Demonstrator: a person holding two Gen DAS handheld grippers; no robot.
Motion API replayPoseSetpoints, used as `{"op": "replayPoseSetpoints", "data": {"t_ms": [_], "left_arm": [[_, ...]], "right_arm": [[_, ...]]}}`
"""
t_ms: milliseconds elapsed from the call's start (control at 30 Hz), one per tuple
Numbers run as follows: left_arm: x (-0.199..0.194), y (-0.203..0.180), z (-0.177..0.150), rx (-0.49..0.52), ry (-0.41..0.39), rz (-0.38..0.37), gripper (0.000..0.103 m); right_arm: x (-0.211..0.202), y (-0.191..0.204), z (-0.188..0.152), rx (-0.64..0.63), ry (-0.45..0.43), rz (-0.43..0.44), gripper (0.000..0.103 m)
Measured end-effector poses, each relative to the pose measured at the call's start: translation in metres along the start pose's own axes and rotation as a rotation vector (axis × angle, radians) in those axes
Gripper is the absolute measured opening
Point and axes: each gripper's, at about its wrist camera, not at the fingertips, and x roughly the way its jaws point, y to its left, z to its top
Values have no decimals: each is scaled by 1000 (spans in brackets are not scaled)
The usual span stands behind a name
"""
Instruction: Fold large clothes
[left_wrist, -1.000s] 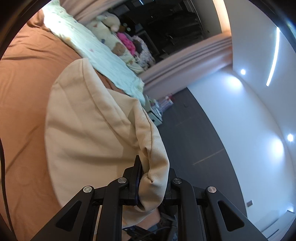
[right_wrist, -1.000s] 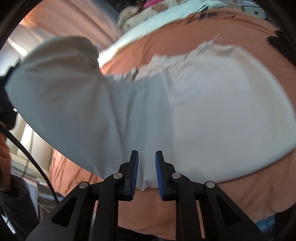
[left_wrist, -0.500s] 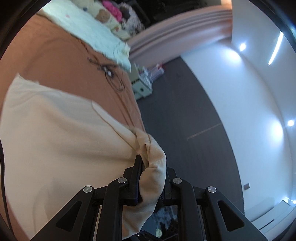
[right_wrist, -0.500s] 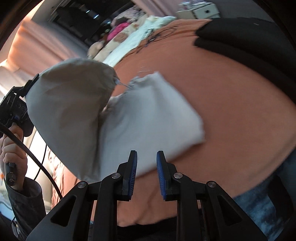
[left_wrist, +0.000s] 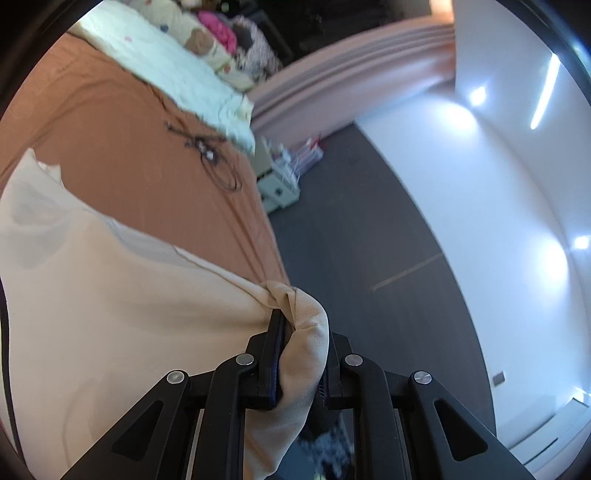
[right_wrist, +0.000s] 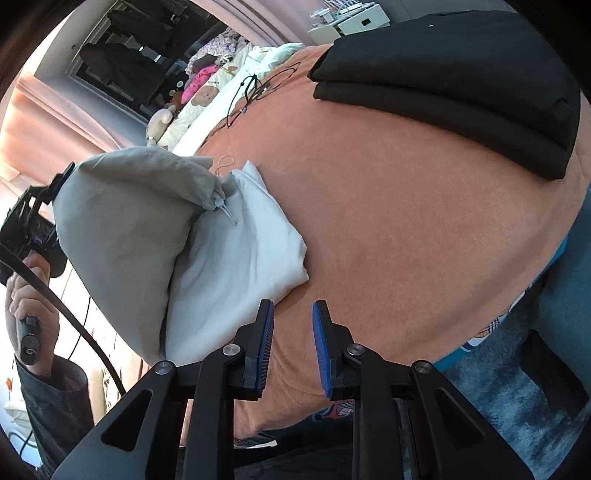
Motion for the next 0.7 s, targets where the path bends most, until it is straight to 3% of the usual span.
{"op": "replayPoseSetpoints", "data": {"t_ms": [67, 100, 267, 333, 367, 400, 433, 467, 533, 700], "left_arm": [[0, 1, -8, 11, -4, 4, 16], [6, 1, -14, 23, 31, 22, 16], [38, 9, -68, 57, 298, 141, 22], [43, 17, -85, 51, 371, 173, 35], [43, 21, -91, 45, 401, 174, 40], [41, 24, -97, 37, 428, 164, 43], [39, 26, -100, 35, 447, 157, 46], [35, 26, -102, 41, 463, 160, 49], [22, 28, -102, 63, 469, 188, 66], [-23, 33, -81, 113, 389, 247, 70]], "right_arm": [[-4, -4, -1, -6, 1, 10, 19], [-2, -5, 0, -9, 3, 12, 19], [5, -10, 5, -9, 13, 28, 19], [4, -12, 5, 1, 8, 35, 33], [2, -14, 5, 8, -1, 41, 55], [3, -15, 6, 13, -13, 43, 71], [1, -16, 6, 15, -28, 43, 72], [0, -16, 8, 14, -32, 49, 72], [5, -17, 11, 19, -21, 71, 72], [30, -9, 25, 0, 5, 114, 72]]}}
